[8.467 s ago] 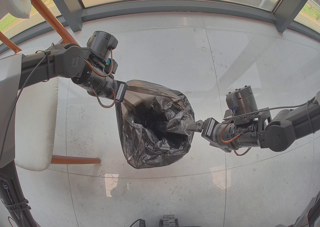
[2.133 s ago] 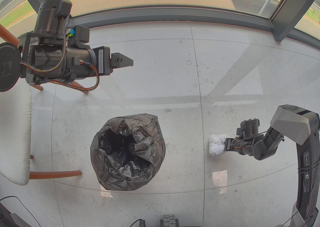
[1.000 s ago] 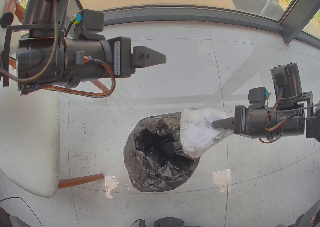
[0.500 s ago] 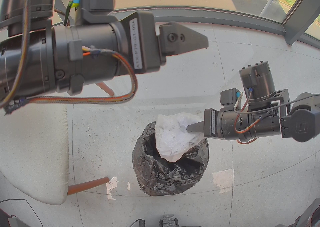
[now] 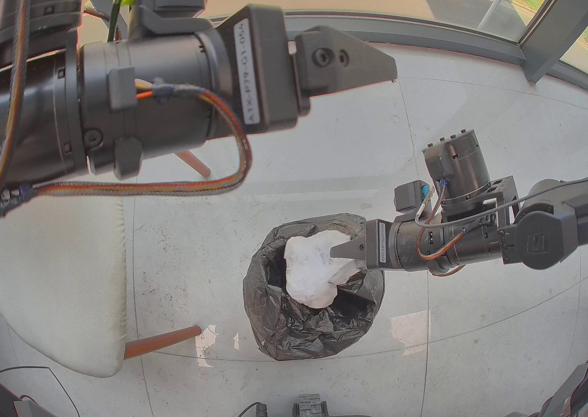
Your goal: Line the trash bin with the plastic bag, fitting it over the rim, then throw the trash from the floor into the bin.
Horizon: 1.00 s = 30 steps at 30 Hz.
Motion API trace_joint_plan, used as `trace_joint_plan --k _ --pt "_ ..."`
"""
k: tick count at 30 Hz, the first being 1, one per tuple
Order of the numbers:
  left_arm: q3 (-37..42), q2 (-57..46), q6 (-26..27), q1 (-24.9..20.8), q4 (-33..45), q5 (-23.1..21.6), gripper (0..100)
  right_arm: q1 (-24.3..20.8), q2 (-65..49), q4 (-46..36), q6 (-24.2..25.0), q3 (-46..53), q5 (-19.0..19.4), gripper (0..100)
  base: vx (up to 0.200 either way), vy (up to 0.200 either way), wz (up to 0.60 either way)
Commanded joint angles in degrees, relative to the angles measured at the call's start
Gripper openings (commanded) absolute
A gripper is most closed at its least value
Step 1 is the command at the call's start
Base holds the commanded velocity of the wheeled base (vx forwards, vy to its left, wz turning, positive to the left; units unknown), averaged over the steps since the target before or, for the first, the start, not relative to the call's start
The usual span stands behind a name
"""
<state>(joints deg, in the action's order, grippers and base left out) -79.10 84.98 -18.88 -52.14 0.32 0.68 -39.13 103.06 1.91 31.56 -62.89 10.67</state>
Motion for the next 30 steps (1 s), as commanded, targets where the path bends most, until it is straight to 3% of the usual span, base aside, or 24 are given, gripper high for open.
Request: trace_joint_plan --k 1,10,14,19,21,24,27,30 --pt "0.44 -0.08 -0.01 0.11 -0.05 0.02 100 -0.77 -0.49 -0.07 -0.01 1.10 -0.03 100 0.000 0.000 0.00" --pt "2.02 -3.07 -1.16 1.60 -1.55 1.25 100 0.02 -5.85 0.55 0.25 6.20 -6.18 100 0.000 0.000 0.00" --pt "7.21 -7.72 -3.09 2.48 -3.04 1.87 100 6.44 -12.00 0.63 0.25 11.48 -6.80 100 0.000 0.000 0.00" --pt "16.18 -15.46 -3.53 6.70 -5.59 1.34 100 15.93 -22.46 0.63 0.08 19.65 -6.80 100 0.000 0.000 0.00" --pt "17.67 -17.22 -3.53 7.58 -5.59 1.34 100 17.51 -24.57 0.63 0.08 20.79 -6.89 100 0.000 0.000 0.00" --pt "24.61 -26.62 -3.79 9.86 -5.68 -0.68 100 23.66 -35.56 0.55 0.43 26.68 -6.18 100 0.000 0.000 0.00" --pt "28.74 -31.54 -3.62 10.04 -5.68 -2.09 100 24.81 -40.92 0.20 0.43 29.84 -6.10 100 0.000 0.000 0.00" --pt "37.36 -44.02 -3.53 8.19 -3.39 -5.69 100 25.07 -49.97 -0.07 -0.18 35.47 -6.54 100 0.000 0.000 0.00"
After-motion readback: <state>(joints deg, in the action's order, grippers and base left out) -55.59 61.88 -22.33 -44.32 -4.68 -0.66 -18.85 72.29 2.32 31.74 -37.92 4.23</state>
